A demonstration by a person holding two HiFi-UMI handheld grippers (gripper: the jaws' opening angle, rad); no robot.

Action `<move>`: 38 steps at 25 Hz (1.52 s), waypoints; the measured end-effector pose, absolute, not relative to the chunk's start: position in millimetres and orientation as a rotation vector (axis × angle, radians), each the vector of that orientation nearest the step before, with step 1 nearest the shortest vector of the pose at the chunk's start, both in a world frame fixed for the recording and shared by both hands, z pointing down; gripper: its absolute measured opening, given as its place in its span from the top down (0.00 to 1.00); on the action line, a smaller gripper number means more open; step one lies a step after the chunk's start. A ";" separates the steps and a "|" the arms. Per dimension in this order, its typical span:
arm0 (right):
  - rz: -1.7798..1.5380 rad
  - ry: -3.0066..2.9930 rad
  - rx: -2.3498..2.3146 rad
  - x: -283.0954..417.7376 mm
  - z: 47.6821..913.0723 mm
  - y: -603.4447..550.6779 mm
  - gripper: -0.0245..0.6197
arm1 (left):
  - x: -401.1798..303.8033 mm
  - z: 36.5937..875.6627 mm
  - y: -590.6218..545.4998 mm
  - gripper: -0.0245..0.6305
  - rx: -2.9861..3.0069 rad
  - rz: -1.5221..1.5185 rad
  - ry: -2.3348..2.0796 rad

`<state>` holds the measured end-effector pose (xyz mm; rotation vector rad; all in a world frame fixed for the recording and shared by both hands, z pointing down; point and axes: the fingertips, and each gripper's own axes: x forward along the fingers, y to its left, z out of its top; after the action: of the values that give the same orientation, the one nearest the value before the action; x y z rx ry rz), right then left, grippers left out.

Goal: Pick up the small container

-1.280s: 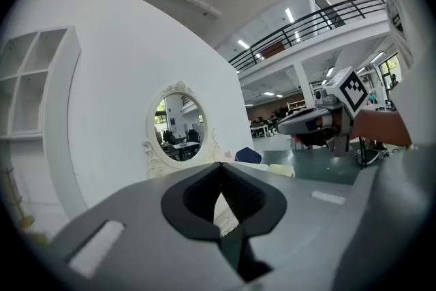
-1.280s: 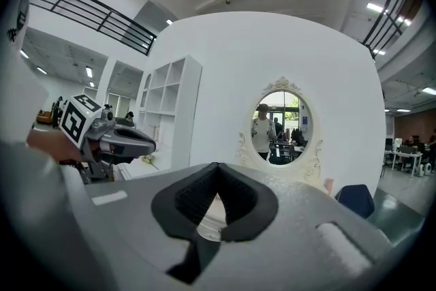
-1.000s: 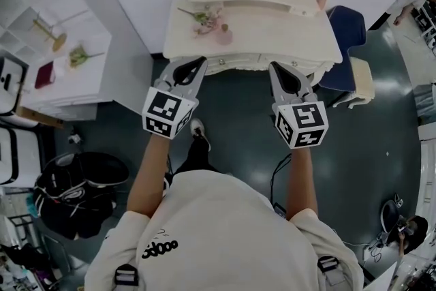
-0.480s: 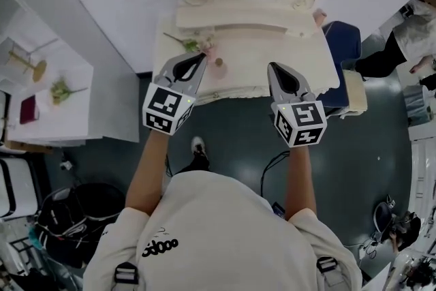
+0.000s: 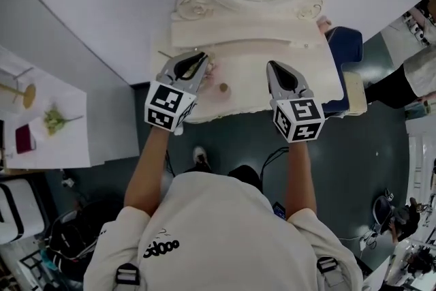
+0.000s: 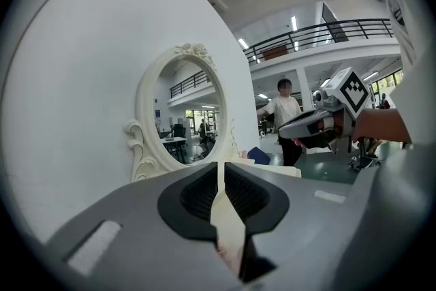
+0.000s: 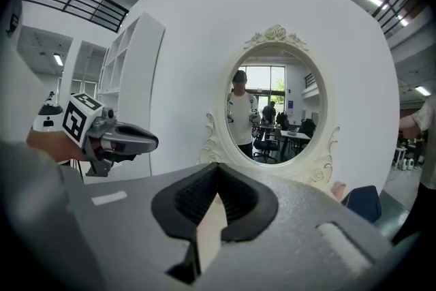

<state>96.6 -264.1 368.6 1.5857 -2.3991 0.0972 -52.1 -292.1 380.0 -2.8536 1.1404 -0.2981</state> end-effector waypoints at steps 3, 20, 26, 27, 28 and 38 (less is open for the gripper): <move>0.126 -2.385 1.565 98.1 386.2 -280.2 0.96 | -42.0 401.3 -305.9 0.84 -2.908 -0.330 1.110; 0.277 -2.335 1.275 119.4 502.9 -318.2 0.96 | 31.2 605.4 -297.3 0.58 -3.058 -0.668 1.152; 0.327 -2.294 1.237 134.6 527.5 -310.5 0.96 | 35.0 641.9 -302.6 0.61 -3.008 -0.746 1.256; 0.335 -2.289 1.236 137.1 530.3 -309.0 0.96 | 36.1 644.8 -304.4 0.63 -2.999 -0.747 1.263; 0.343 -2.285 1.234 139.4 532.8 -307.3 0.96 | 37.2 647.5 -306.3 0.63 -2.993 -0.745 1.271; 0.386 -2.256 1.272 161.0 542.8 -295.2 0.96 | 38.2 651.6 -316.1 0.77 -2.918 -0.613 1.368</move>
<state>161.0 -295.2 542.8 1.2716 -2.2563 0.3863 38.2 -316.1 651.6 -2.9177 1.3679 -0.6125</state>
